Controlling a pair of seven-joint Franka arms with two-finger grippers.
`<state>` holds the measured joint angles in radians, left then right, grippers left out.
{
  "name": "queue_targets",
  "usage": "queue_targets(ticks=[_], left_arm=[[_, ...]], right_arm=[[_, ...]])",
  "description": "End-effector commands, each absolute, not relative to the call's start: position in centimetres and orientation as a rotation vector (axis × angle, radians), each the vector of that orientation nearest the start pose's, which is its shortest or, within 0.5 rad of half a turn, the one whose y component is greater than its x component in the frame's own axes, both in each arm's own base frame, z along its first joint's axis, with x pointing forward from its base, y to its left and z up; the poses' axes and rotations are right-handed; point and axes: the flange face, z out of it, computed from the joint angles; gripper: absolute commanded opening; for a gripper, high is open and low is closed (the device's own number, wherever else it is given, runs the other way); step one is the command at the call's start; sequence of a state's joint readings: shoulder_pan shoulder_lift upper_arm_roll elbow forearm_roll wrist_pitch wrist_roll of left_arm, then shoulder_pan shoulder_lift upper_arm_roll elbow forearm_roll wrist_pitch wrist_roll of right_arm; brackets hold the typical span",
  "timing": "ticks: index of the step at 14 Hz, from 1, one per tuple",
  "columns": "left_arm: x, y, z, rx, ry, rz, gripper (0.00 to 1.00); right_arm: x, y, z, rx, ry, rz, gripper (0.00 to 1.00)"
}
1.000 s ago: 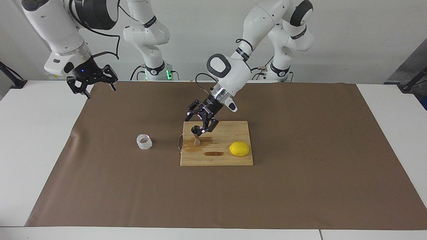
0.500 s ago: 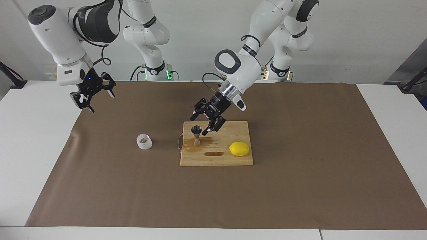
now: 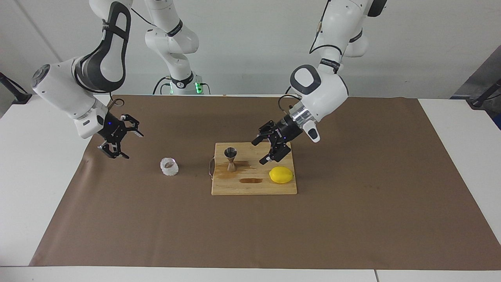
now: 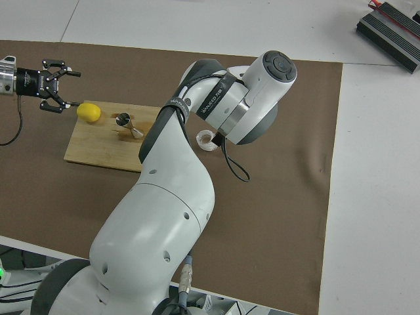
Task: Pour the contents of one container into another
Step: 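Open the left gripper and withdraw while the right gripper reaches the cup, then grasp the white cup with the right gripper while the left gripper retracts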
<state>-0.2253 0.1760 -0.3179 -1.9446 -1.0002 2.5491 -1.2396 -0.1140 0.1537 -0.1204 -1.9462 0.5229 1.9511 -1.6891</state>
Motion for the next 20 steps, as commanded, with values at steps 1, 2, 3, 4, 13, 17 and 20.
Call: queue_targets(ticks=[1, 2, 3, 4, 13, 17, 20], left_arm=[[54.1, -27.8, 44.1, 1.99, 1.491, -0.339, 1.0], [54.6, -26.7, 44.2, 2.057, 1.476, -0.306, 1.0], [54.9, -26.0, 44.3, 2.128, 1.453, -0.247, 1.0], [55.2, -25.2, 44.4, 2.191, 1.43, -0.186, 1.0], [57.5, -17.0, 47.7, 2.642, 1.057, 0.13, 1.0], [57.7, -10.5, 50.1, 2.792, 0.76, 0.167, 1.0], [57.7, -7.3, 52.1, 2.898, 0.573, 0.169, 1.0]], right_arm=[[57.0, -9.8, 37.6, -2.178, -1.616, -0.506, 1.0], [57.1, -9.3, 36.6, -2.153, -1.636, -0.54, 1.0], [57.0, -8.7, 35.0, -2.125, -1.64, -0.579, 1.0], [56.9, -8.6, 33.9, -2.109, -1.635, -0.602, 1.0], [57.1, -6.3, 27.7, -1.974, -1.619, -0.641, 1.0], [57.3, -5.3, 26.5, -1.974, -1.63, -0.619, 1.0], [57.2, -5.4, 25.2, -1.984, -1.62, -0.593, 1.0]])
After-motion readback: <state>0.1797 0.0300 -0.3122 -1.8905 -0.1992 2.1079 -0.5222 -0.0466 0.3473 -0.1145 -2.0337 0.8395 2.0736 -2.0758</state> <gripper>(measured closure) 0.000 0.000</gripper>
